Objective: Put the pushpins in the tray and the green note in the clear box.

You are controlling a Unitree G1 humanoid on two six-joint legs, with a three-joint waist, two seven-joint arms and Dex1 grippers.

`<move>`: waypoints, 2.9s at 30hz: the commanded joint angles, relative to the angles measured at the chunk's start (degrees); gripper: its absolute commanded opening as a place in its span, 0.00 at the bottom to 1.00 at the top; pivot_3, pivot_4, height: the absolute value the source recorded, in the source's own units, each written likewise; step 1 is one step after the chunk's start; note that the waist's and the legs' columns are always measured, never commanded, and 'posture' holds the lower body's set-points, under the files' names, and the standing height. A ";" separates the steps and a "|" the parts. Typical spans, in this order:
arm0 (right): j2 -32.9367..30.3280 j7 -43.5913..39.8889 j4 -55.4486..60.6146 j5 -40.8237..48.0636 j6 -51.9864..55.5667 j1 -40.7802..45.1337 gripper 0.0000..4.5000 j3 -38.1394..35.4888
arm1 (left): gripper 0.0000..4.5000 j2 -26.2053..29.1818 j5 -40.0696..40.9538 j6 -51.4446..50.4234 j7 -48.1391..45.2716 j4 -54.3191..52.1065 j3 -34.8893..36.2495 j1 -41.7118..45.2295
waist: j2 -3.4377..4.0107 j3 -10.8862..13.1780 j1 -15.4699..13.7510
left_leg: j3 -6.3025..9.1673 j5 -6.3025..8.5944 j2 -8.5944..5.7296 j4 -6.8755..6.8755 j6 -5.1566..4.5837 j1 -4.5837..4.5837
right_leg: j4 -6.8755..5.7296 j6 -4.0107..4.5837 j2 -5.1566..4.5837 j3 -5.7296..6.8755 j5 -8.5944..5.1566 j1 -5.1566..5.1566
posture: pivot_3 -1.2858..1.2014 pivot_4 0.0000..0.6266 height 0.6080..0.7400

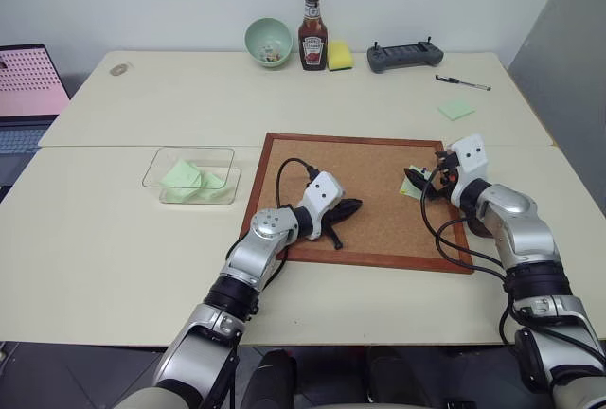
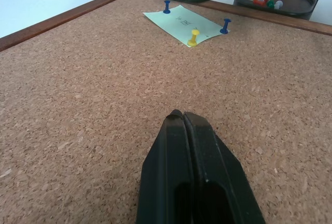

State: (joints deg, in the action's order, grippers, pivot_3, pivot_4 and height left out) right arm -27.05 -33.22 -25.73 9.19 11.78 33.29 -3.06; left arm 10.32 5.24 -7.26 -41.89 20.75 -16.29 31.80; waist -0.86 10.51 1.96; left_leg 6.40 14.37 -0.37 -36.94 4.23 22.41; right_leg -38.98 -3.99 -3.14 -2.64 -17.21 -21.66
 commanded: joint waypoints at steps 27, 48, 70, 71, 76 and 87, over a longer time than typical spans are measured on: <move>0.20 -0.35 -6.03 0.43 -5.59 1.79 0.00 -2.72 | 0.00 -0.33 -0.89 -1.91 -0.34 -0.70 0.25 -1.48 | 0.02 -0.01 0.04 | 0.00 0.00 -0.01 0.00 0.00 0.00 | 0.01 0.00 0.00 -0.01 0.00 0.00 | 0.52 0.24 1.00; 2.68 0.92 4.22 5.74 0.62 -1.61 0.00 -6.47 | 0.00 -0.30 -2.11 -3.12 -0.06 0.92 -0.17 -1.27 | 0.09 -0.05 0.01 | 0.00 0.00 -0.01 0.02 0.00 0.00 | 0.00 0.00 0.00 -0.01 0.00 0.00 | 0.52 0.24 1.00; 2.04 4.24 17.86 11.42 8.91 -4.83 0.00 -10.79 | 0.00 -0.84 -2.34 -3.23 -0.18 1.27 -0.40 -1.44 | 0.17 -0.10 -0.04 | 0.01 0.00 0.00 0.03 0.00 -0.21 | 0.02 0.00 0.00 -0.01 0.00 0.21 | 0.52 0.24 1.00; 1.57 4.25 19.25 11.80 9.57 -5.30 0.00 -11.27 | 0.00 -0.90 -2.36 -3.16 -0.18 1.44 -0.42 -1.36 | 0.17 -0.10 -0.06 | 0.01 0.00 -0.01 0.04 0.00 -0.22 | 0.03 0.00 0.00 -0.01 0.00 0.22 | 0.52 0.24 1.00; -1.77 4.29 26.56 12.99 12.87 -9.25 0.00 -13.93 | 0.00 -1.02 -2.40 -2.80 -0.38 1.99 -0.36 -1.11 | 0.18 -0.10 -0.11 | 0.02 0.01 -0.02 0.05 -0.01 -0.22 | 0.06 -0.01 -0.01 0.00 -0.01 0.25 | 0.52 0.24 1.00; -15.33 -3.56 35.23 8.94 9.74 -28.69 0.00 -17.00 | 0.00 -1.19 -2.59 -1.64 -0.84 3.59 -0.41 -0.60 | 0.28 -0.16 -0.21 | -0.01 0.02 -0.03 0.08 -0.02 -0.38 | 0.15 -0.04 -0.01 -0.02 -0.03 0.45 | 0.52 0.24 1.00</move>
State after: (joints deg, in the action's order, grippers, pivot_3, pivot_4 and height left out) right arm -40.68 -35.42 7.33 19.16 24.27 5.47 -18.20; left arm 9.05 3.85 -8.28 -42.41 22.04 -15.87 32.01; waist -0.58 10.35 1.76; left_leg 6.39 14.39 -0.39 -36.85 4.20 22.02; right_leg -38.79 -4.03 -3.15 -2.66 -17.24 -21.20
